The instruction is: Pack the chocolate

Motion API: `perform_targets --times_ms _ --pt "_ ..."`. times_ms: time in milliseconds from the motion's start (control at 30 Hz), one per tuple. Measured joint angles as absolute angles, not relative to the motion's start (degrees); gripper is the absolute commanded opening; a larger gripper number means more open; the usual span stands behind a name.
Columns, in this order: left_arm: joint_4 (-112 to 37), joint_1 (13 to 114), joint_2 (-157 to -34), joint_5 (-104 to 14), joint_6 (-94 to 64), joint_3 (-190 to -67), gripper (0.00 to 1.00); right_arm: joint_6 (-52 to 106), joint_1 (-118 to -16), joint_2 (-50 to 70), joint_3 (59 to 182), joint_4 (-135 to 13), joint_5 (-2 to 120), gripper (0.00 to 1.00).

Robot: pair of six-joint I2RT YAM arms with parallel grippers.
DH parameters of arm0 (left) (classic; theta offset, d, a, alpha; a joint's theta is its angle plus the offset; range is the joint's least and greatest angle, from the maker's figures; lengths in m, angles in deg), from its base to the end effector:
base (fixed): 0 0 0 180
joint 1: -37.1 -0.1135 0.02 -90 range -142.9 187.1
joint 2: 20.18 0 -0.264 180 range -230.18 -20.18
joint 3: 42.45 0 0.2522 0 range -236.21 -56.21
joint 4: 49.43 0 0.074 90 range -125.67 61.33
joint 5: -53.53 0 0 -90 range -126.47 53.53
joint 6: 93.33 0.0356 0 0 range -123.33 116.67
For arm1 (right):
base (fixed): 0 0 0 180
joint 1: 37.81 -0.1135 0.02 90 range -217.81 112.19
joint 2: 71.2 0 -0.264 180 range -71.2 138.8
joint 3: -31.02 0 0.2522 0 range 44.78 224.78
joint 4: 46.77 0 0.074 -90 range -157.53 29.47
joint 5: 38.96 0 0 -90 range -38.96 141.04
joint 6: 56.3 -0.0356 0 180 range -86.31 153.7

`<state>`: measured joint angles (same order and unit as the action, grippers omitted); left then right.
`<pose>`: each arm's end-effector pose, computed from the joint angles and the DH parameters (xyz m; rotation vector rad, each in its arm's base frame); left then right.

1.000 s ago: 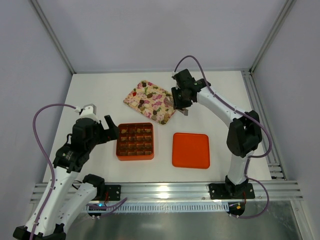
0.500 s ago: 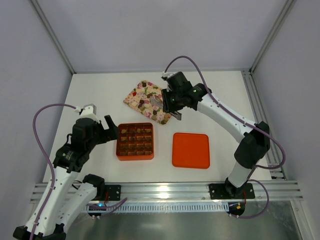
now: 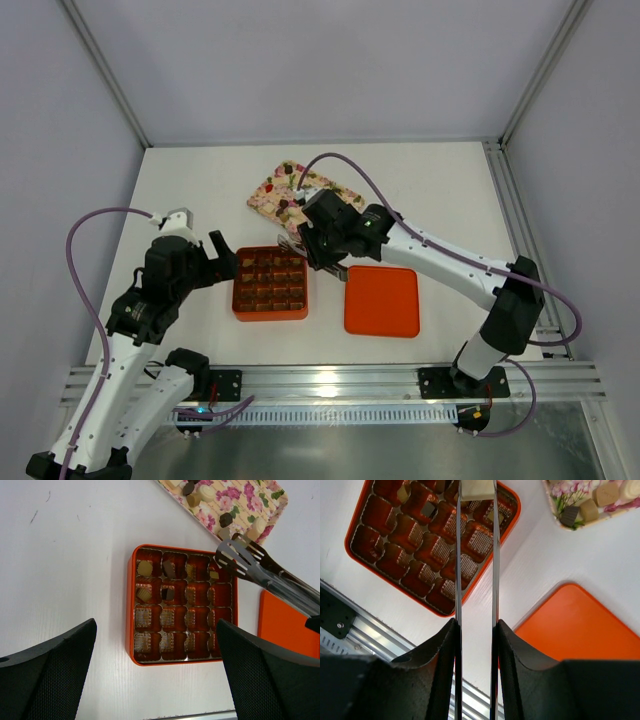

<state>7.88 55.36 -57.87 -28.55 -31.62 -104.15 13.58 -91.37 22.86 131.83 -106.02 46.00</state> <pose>0.1276 -0.0369 0.3175 -0.2694 2.1465 -0.3235 0.2138 0.2844 0.3196 -0.6928 2.4377 0.4265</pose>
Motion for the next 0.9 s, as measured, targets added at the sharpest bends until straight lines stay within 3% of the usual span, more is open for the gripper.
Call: perform_targets --times_ms 900 --pt "7.9 55.4 -58.0 -28.5 -31.6 -104.2 1.0 10.7 -101.0 22.1 128.4 -106.0 42.2 0.38"
